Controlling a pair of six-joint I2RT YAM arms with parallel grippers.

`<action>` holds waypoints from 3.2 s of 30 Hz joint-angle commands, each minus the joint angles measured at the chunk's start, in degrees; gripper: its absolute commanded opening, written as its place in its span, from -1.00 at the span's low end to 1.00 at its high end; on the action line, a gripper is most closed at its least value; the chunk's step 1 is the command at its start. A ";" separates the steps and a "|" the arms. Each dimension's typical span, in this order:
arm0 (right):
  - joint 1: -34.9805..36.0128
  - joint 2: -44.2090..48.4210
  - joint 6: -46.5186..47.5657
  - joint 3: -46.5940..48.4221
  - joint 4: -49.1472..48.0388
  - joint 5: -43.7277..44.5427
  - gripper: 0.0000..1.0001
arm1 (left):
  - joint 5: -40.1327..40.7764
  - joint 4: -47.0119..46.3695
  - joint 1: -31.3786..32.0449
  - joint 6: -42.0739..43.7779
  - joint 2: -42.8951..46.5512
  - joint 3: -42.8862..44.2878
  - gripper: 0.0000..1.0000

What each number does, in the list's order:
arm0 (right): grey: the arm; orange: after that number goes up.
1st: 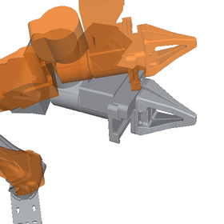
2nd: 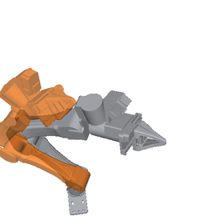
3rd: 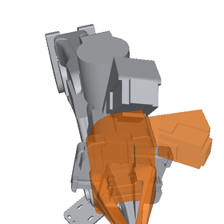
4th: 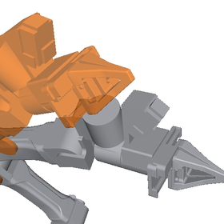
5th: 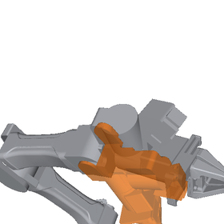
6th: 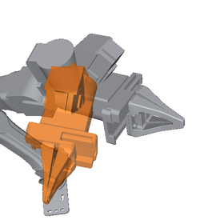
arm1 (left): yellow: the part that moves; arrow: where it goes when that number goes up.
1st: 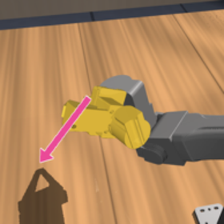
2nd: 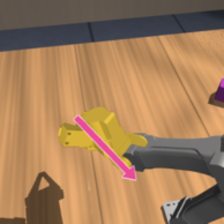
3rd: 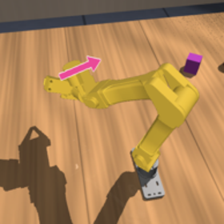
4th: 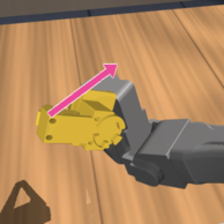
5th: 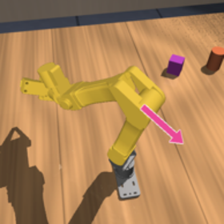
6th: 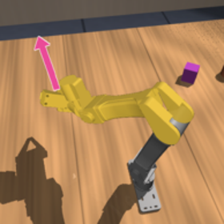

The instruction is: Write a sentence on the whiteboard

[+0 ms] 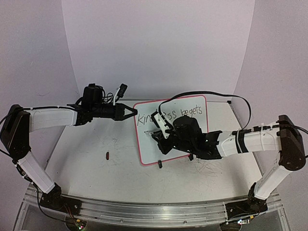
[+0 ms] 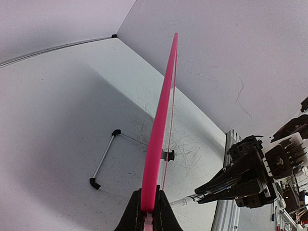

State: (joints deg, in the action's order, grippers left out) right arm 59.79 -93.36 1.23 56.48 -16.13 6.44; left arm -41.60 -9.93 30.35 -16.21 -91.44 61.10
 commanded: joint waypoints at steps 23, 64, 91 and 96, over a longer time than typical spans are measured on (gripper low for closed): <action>1.17 0.34 -4.43 -2.98 1.06 1.37 -1.00 | 1.60 1.41 0.85 3.37 1.14 1.72 -1.00; 0.54 1.16 -6.97 -3.21 -0.12 6.79 -1.00 | 1.47 1.50 0.85 3.37 0.67 1.89 -1.00; 0.95 -1.04 -8.44 -2.03 -1.54 3.66 -1.00 | 1.61 1.49 0.85 3.46 0.65 1.82 -1.00; 0.96 -0.08 -8.44 -3.75 -1.11 4.89 -1.00 | 1.60 1.50 0.85 3.46 0.69 1.80 -1.00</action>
State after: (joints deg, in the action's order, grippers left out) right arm 61.06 -93.78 -6.52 52.84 -16.91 8.07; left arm -40.91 -9.41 30.37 -15.86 -91.44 61.14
